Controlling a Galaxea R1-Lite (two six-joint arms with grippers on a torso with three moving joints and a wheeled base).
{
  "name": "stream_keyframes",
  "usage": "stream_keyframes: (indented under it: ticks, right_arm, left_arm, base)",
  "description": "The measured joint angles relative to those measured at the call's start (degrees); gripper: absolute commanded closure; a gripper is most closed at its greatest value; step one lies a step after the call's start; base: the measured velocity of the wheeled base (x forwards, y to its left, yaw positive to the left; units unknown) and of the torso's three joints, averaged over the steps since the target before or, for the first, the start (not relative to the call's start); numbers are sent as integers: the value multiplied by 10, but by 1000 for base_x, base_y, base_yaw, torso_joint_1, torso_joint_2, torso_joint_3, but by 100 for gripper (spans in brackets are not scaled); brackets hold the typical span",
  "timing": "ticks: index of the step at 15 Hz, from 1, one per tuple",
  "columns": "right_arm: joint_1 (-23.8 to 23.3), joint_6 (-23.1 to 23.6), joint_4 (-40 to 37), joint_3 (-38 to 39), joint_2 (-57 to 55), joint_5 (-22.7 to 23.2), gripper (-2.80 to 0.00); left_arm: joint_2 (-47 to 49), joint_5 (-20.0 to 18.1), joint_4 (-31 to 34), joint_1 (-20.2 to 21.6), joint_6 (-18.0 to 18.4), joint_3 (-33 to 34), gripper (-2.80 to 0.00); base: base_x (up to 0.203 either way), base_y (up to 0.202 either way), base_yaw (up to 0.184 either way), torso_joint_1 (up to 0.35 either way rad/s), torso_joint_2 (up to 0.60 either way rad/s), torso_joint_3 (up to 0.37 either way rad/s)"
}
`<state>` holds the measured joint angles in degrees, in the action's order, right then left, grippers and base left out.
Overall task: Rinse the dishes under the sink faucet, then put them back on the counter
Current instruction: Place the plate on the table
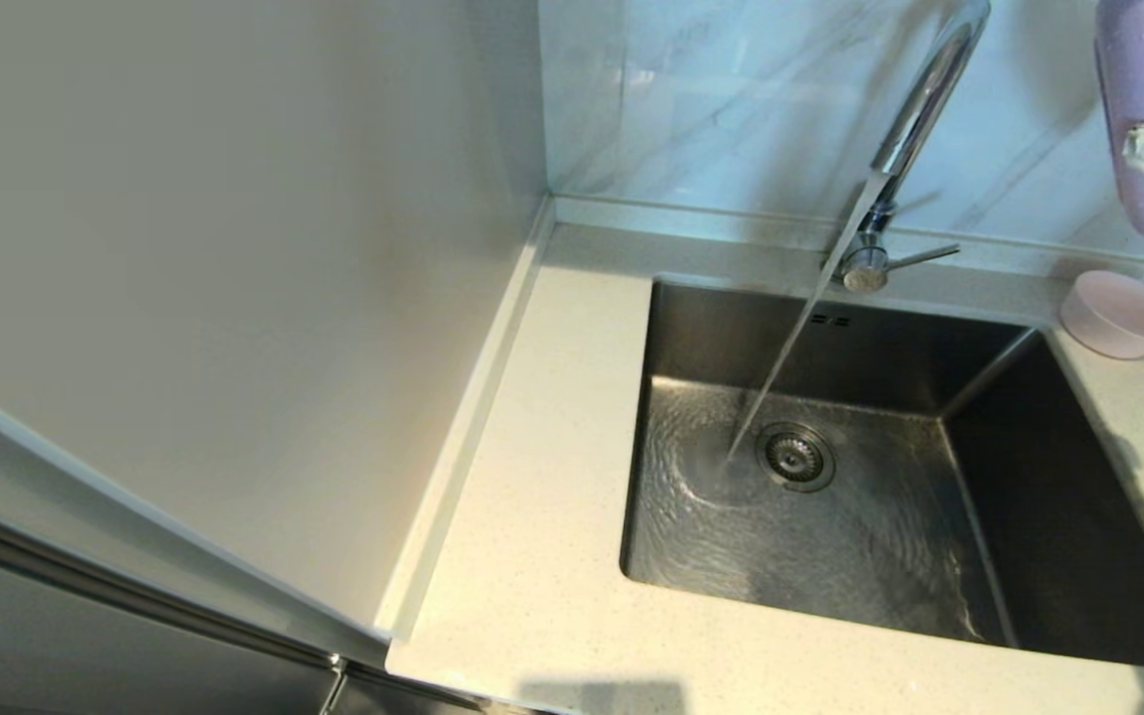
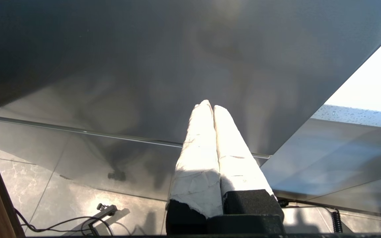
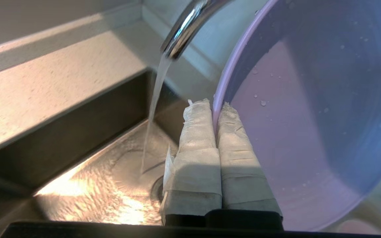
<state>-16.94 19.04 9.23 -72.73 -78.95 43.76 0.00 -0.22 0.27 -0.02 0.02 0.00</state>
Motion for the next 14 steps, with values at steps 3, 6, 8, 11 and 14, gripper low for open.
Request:
stream_keyframes:
  ticks: [3,6,8,11,14]
  right_arm:
    - [-1,10,-17,112,18,-3,0]
    - [-6,44,-68,236,40,-15,0]
    - [-7,25,-80,231,45,-21,0]
    - [-8,-19,-87,102,43,-32,0]
    - [-11,0,-91,72,47,-41,0]
  left_arm:
    - [0,0,0,0,0,0,0]
    - [0,0,0,0,0,0,0]
    - [0,0,0,0,0,0,0]
    - [0,0,0,0,0,0,0]
    - [0,0,0,0,0,0,0]
  base:
    - [0,0,0,0,0,0]
    - [0,0,0,0,0,0]
    - [0,0,0,0,0,0]
    - [0,0,0,0,0,0]
    - [0,0,0,0,0,0]
